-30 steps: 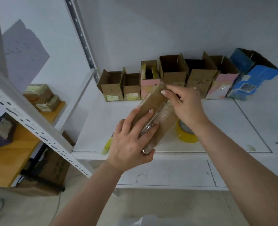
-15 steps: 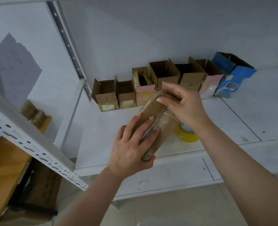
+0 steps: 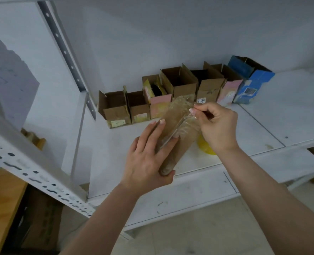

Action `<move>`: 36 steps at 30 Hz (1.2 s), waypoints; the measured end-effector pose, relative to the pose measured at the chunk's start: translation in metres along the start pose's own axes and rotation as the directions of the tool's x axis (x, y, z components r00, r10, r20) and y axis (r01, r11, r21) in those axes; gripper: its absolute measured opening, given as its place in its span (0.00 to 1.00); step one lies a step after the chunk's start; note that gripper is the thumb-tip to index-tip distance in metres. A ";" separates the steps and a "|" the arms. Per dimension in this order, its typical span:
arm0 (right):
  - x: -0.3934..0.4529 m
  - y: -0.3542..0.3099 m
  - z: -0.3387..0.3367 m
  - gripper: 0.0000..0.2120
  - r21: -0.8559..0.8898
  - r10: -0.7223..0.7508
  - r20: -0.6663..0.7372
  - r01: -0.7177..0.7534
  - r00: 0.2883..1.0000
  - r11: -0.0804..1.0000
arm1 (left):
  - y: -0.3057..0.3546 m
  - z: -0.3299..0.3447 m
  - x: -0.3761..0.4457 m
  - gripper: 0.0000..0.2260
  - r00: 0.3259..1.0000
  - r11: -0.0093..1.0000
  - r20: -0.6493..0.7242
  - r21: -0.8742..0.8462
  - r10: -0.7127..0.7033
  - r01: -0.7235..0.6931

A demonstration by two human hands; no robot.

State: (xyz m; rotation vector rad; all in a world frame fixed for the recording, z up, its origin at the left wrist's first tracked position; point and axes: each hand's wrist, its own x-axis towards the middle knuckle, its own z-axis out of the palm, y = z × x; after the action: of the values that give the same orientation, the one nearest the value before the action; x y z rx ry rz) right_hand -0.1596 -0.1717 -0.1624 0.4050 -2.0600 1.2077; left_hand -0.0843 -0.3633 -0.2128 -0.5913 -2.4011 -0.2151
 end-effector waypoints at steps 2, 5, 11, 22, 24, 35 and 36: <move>0.001 -0.001 0.000 0.07 0.046 0.056 0.004 -0.056 0.998 0.997 | 0.000 -0.002 0.002 0.39 0.999 0.999 0.019 -0.027 -0.043 0.044; 0.003 0.000 -0.003 0.11 0.100 0.196 0.045 -0.200 0.980 0.975 | -0.006 -0.010 0.008 0.37 0.990 0.982 0.044 -0.129 -0.134 0.139; -0.006 0.022 -0.007 0.16 0.050 0.428 0.072 -0.432 0.901 0.901 | -0.025 -0.031 0.028 0.25 0.853 0.558 0.082 -0.723 -0.516 0.407; -0.030 -0.004 -0.007 0.10 0.021 0.644 0.651 -0.857 0.402 0.515 | -0.002 -0.006 0.024 0.16 0.415 -0.522 0.630 -0.776 -0.656 0.353; -0.026 -0.010 -0.009 0.05 0.050 0.663 0.620 -0.864 0.420 0.501 | -0.003 -0.005 0.020 0.15 0.409 -0.489 0.643 -0.763 -0.648 0.424; -0.005 -0.007 -0.039 0.09 -0.337 0.586 0.345 -0.487 0.733 0.806 | 0.007 -0.036 0.060 0.41 0.763 0.454 0.429 -0.623 -0.483 0.637; -0.002 -0.005 -0.043 0.09 -0.370 0.573 0.332 -0.455 0.750 0.810 | 0.012 -0.036 0.067 0.43 0.780 0.556 0.441 -0.547 -0.444 0.626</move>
State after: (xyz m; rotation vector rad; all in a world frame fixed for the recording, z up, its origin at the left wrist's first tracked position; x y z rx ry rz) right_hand -0.1371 -0.1381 -0.1470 -0.0641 -2.8145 1.1890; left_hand -0.1047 -0.3390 -0.1425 -0.1287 -2.6619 -1.4205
